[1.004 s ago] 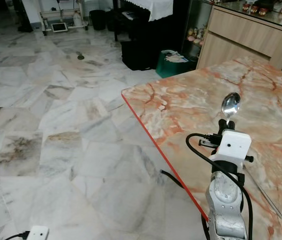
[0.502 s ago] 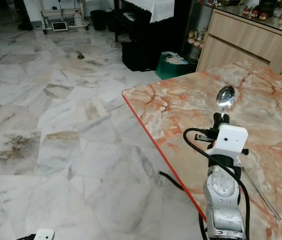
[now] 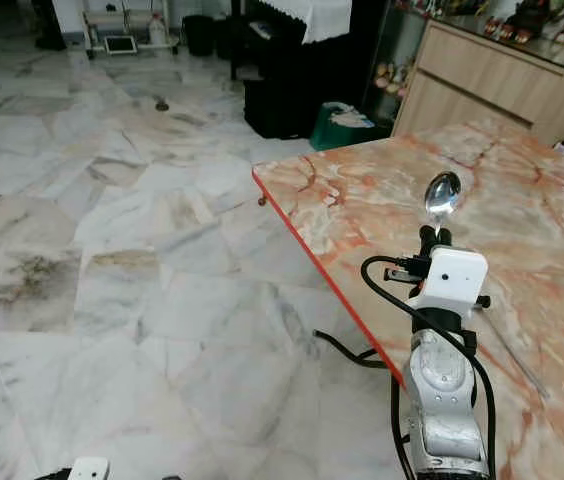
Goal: Setting the table
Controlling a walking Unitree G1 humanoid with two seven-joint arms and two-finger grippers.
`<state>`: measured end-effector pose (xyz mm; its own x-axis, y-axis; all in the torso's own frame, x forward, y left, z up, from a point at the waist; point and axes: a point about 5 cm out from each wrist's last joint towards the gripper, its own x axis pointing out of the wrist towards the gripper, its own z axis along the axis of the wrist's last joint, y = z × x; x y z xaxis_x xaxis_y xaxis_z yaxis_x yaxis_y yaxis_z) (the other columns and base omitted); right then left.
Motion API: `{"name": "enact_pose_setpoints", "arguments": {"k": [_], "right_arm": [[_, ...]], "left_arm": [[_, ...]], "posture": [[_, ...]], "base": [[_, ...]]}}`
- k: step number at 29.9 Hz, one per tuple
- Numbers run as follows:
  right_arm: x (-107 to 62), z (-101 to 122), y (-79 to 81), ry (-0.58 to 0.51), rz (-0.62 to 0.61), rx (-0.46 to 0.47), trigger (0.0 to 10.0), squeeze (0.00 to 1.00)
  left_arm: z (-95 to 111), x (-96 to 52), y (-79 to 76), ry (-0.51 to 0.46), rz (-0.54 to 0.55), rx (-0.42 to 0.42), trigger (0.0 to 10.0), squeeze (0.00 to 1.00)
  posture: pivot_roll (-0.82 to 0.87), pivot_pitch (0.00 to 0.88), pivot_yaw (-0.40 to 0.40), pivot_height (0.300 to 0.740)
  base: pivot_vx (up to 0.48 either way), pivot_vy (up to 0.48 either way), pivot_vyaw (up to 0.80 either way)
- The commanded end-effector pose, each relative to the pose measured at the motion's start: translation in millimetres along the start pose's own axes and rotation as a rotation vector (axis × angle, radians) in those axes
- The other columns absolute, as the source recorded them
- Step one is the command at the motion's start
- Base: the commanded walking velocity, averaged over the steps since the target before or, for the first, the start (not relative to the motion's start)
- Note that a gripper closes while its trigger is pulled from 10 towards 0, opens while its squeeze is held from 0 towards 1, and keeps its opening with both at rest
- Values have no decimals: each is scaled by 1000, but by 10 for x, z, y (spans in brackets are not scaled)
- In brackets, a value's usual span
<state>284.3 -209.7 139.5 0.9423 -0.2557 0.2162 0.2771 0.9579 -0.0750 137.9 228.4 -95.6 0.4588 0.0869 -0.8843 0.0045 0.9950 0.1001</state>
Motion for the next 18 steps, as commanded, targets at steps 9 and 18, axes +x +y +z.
{"name": "enact_pose_setpoints", "arguments": {"k": [9,18], "right_arm": [[4,-26,-53,14,-39,4,10000,0],[5,-39,-74,22,-54,13,10000,0]], "left_arm": [[14,-15,123,1,18,4,10000,0],[-4,3,-10,8,13,27,10000,0]], "posture": [[95,0,-61,707],[97,0,-59,707]], "base": [[-317,0,0],[-106,0,0]]}}
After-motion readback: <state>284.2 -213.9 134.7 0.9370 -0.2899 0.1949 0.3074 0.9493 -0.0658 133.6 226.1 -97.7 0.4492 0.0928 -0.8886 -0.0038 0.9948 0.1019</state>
